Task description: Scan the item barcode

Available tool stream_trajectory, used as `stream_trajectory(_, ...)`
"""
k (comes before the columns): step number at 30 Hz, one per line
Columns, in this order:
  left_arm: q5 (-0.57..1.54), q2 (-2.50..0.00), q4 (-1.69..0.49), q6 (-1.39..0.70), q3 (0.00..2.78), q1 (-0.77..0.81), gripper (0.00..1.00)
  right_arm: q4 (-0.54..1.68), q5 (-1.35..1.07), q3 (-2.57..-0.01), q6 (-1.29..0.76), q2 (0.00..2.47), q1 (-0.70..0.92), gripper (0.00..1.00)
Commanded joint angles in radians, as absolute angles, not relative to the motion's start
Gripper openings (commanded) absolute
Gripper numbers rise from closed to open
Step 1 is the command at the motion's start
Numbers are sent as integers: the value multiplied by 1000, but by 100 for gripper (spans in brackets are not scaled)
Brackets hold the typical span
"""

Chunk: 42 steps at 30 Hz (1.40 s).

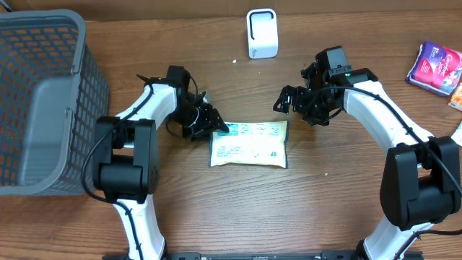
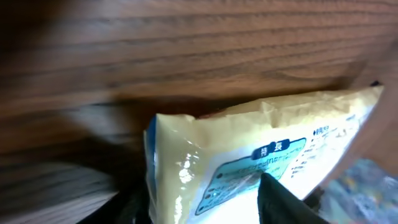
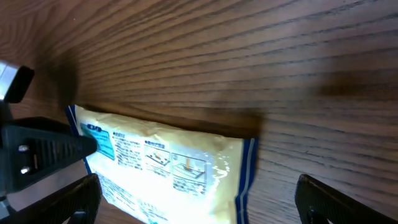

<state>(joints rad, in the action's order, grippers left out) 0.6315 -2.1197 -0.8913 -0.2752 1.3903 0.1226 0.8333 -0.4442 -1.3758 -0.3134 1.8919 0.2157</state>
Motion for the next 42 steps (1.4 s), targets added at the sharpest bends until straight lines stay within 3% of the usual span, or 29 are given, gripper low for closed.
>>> stream_trajectory(1,591,-2206,-878,-274,1365,141,14,863,-391,-1392,-306,1894,212,100)
stream_trajectory(3,588,-2206,-876,-294,1365,141,4,885,-382,-1373,-307,1895,212,100)
stream_trajectory(14,496,-2185,-887,-412,1406,135,4,892,-458,-1325,-313,1957,182,100)
stream_trajectory(20,408,-2063,-913,-432,1486,139,4,888,-458,-1325,-282,1957,164,100)
stream_trajectory(26,173,-1849,-950,-467,1527,139,4,864,-457,-1325,-279,1957,160,100)
stream_trajectory(31,160,-1821,-1011,-469,1521,139,5,861,-459,-1325,-279,1957,160,100)
stream_trajectory(32,181,-1830,-1023,-469,1512,139,14,863,-472,-1325,-279,1957,160,100)
stream_trajectory(33,208,-1841,-1029,-468,1499,139,29,864,-494,-1325,-279,1957,160,100)
stream_trajectory(34,257,-1860,-1027,-467,1475,139,59,862,-538,-1324,-279,1958,160,100)
stream_trajectory(36,332,-1897,-1002,-440,1438,139,67,853,-614,-1309,-279,1961,168,100)
stream_trajectory(38,368,-1927,-990,-430,1423,139,82,836,-634,-1285,-286,1961,175,100)
stream_trajectory(42,395,-1996,-989,-426,1422,139,83,750,-695,-1208,-352,1964,196,99)
